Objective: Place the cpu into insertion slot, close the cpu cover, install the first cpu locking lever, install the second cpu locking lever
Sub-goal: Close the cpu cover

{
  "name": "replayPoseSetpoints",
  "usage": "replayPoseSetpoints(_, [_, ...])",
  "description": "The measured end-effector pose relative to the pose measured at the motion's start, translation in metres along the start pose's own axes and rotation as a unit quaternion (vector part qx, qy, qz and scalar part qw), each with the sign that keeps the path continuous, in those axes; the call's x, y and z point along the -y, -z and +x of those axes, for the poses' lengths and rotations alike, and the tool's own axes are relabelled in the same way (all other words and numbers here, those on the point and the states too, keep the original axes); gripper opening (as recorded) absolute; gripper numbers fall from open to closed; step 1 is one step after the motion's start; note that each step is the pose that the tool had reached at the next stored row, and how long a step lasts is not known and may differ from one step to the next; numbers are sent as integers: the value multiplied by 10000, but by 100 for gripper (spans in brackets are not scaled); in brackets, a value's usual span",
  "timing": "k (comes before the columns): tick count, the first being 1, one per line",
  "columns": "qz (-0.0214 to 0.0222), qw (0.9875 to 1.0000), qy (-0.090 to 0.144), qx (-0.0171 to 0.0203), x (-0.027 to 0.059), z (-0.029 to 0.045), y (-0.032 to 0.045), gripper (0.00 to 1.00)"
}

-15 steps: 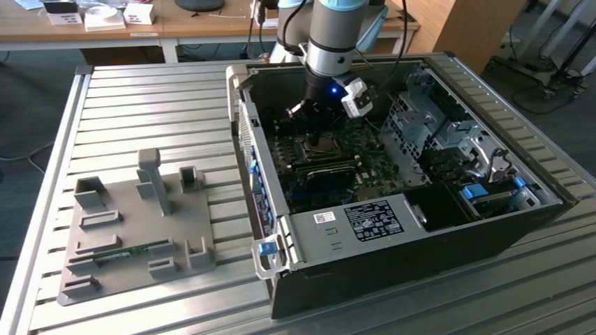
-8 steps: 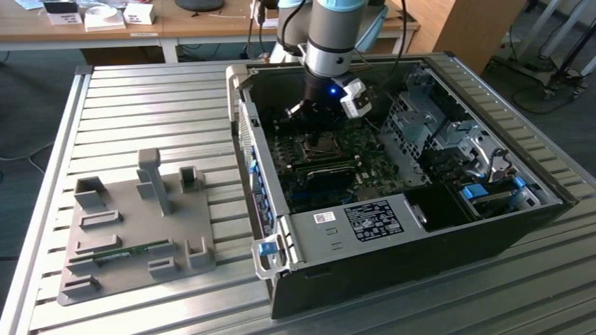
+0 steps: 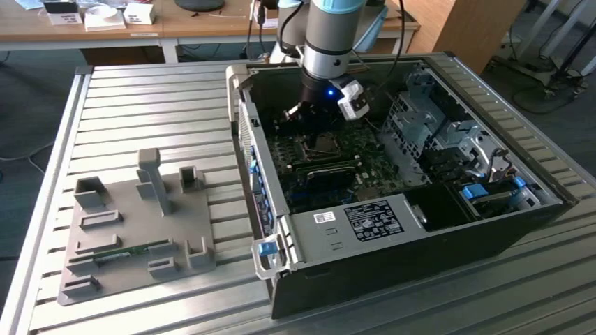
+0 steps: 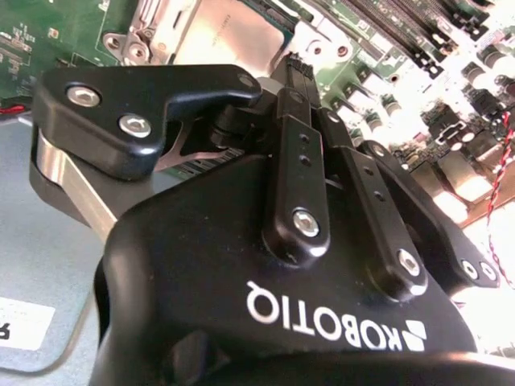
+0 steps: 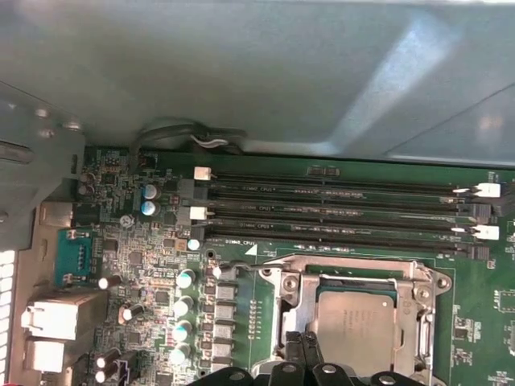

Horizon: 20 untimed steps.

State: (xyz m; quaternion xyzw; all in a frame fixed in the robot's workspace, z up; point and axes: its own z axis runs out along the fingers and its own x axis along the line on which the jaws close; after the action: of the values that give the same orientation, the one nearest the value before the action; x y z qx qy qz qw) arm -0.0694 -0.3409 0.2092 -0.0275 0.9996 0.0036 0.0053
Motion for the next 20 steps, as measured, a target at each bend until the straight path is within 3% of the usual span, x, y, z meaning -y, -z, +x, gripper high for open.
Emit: replayPoseSetpoints(20, [-3,10000,-1,1,-8,13,-61,11])
